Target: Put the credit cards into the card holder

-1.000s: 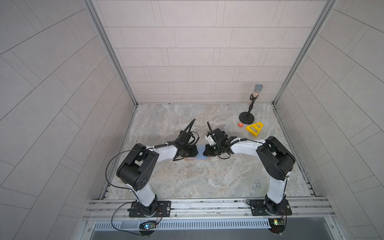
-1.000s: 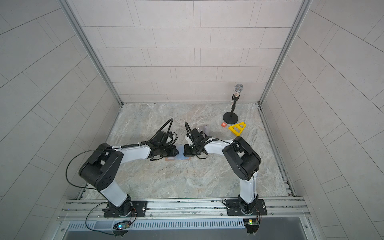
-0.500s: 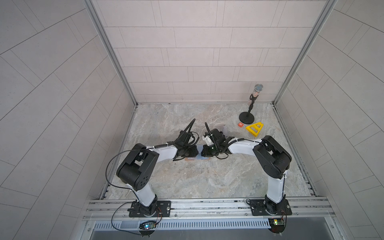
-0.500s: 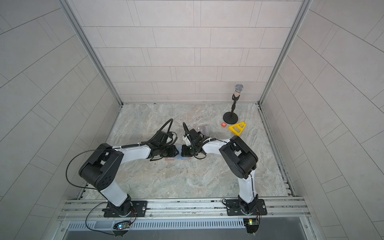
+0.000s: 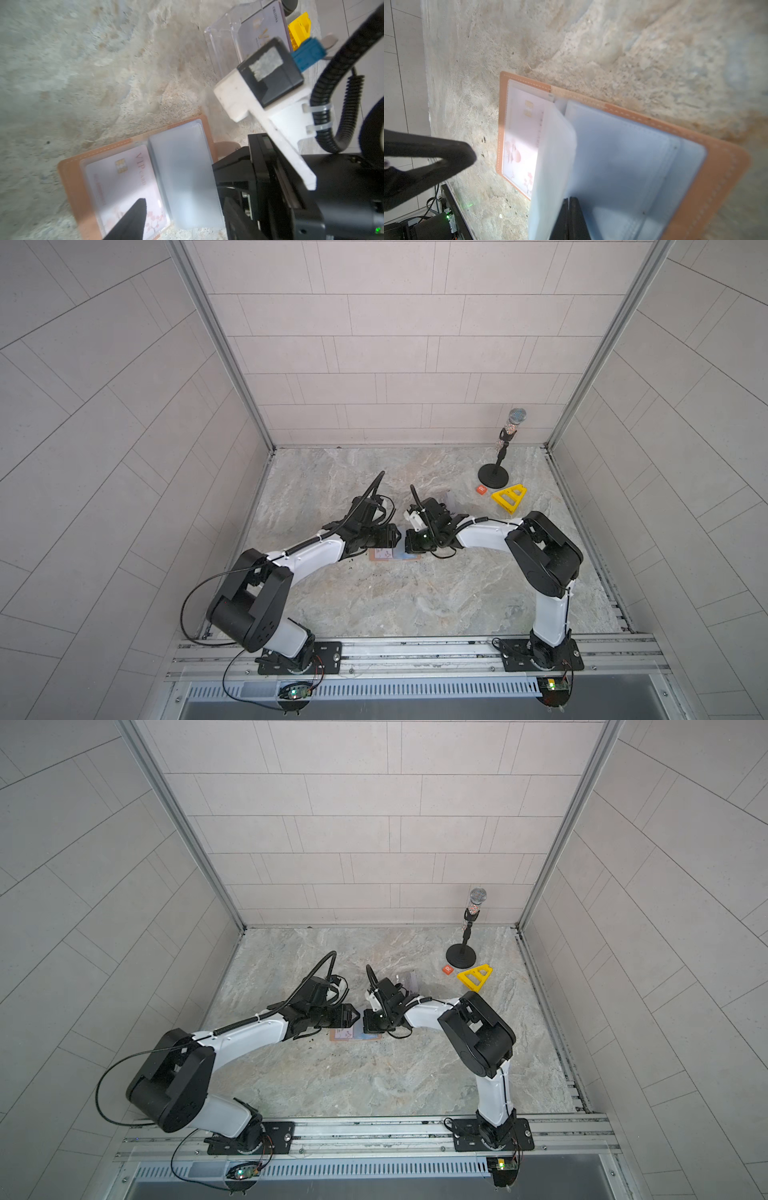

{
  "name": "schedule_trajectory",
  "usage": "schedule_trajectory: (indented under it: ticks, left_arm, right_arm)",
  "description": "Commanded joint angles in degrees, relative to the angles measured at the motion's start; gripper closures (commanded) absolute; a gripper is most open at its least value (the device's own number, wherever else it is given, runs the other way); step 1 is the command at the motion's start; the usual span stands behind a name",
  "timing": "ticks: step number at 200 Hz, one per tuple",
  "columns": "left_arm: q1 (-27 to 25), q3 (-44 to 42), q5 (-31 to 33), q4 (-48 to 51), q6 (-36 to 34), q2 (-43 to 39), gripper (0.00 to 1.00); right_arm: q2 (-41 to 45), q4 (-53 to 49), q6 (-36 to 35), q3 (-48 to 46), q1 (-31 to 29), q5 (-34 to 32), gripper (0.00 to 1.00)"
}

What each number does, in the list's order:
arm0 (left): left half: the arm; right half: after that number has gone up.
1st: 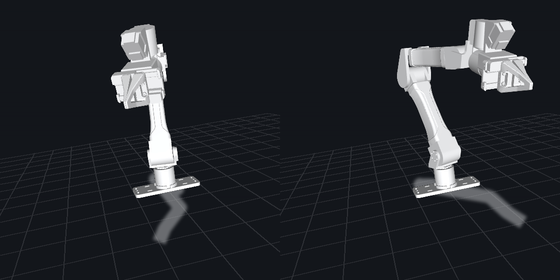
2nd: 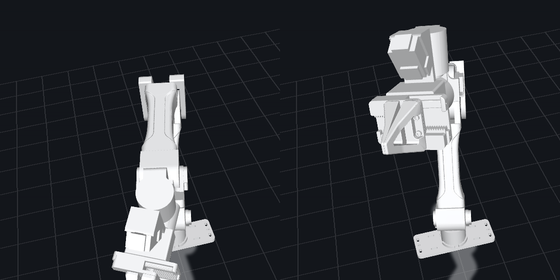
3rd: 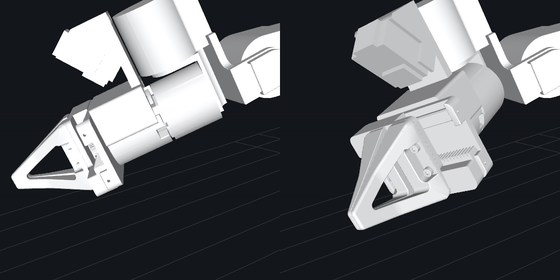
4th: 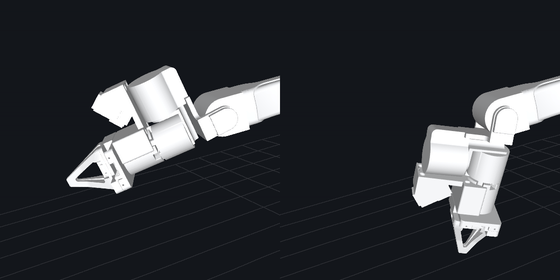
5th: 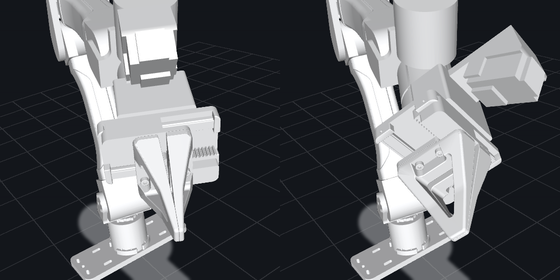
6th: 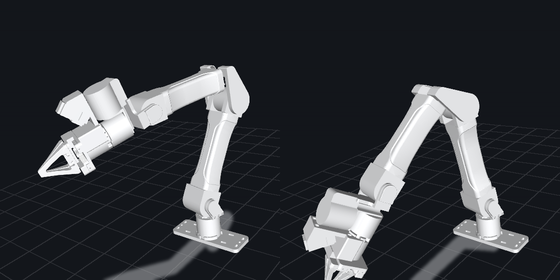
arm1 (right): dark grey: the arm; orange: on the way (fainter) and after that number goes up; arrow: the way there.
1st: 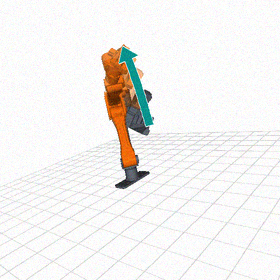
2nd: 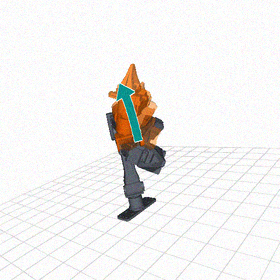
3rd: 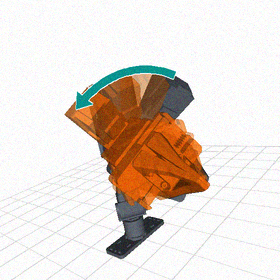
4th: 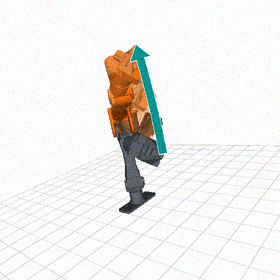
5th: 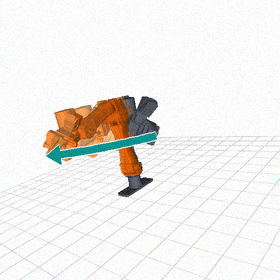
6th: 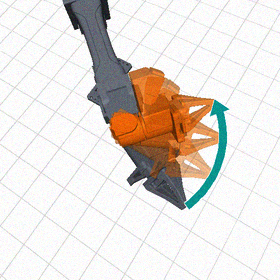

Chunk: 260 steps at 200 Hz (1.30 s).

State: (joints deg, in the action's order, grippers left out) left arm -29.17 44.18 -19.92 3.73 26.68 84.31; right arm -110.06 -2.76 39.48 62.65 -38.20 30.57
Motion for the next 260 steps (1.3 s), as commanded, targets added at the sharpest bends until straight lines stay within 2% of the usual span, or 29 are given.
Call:
schedule_trajectory:
  ticks: [1, 37, 82, 139, 187, 212, 238, 260]
  left_arm:
    - [0.07, -2.11, 5.59, 2.25, -1.05, -3.63, 0.35]
    - [0.21, -3.65, 11.70, 5.14, -1.13, -9.23, 0.35]
    - [0.35, -5.73, 18.29, 7.56, -0.81, -15.17, 0.35]
    - [0.84, -8.58, 20.11, 6.98, -0.56, -19.53, 0.35]
    - [1.13, -8.98, 16.39, 5.39, 0.09, -18.27, 0.37]
    - [1.53, -9.34, 11.46, 2.35, 0.86, -16.42, 0.41]
    - [1.68, -8.07, 6.96, 0.66, 1.75, -13.58, 0.47]
    - [1.69, -5.65, 0.87, -1.11, 1.25, -10.27, 0.48]
  right_arm:
    - [-0.94, 1.03, 0.46, -0.61, -0.21, 0.22, 0.97]
    - [-1.20, 3.44, 1.21, 0.44, -0.47, 3.14, 0.97]
    - [-2.93, 1.16, 0.16, 4.84, -2.04, 3.67, 0.97]
    - [-5.63, -2.01, -1.05, 9.55, -4.06, 3.01, 0.97]
    - [-6.39, -3.57, -1.86, 11.11, -4.85, 2.39, 0.97]
    - [-3.73, -2.56, -2.41, 9.46, -4.87, 1.63, 0.97]
    - [1.02, -3.13, -4.24, 7.24, -4.78, -1.94, 0.97]
    - [5.87, -5.61, -6.40, 5.46, -3.88, -6.89, 0.96]
